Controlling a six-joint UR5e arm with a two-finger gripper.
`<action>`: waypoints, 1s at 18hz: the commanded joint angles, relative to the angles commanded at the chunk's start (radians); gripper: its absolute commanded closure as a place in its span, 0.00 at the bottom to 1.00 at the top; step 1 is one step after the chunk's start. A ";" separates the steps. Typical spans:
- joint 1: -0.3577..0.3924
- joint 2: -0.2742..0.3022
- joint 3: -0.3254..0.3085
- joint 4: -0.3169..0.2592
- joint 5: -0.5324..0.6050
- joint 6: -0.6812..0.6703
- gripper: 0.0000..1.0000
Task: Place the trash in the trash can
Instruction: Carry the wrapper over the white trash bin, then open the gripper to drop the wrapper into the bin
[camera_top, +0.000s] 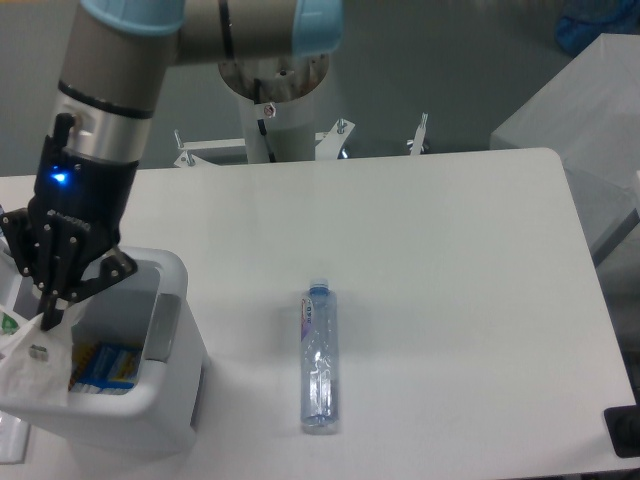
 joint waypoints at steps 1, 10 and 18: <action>-0.002 -0.002 -0.002 -0.002 0.002 0.008 1.00; -0.002 0.008 -0.058 -0.002 0.017 0.058 0.44; 0.040 0.047 -0.005 0.000 0.017 -0.098 0.04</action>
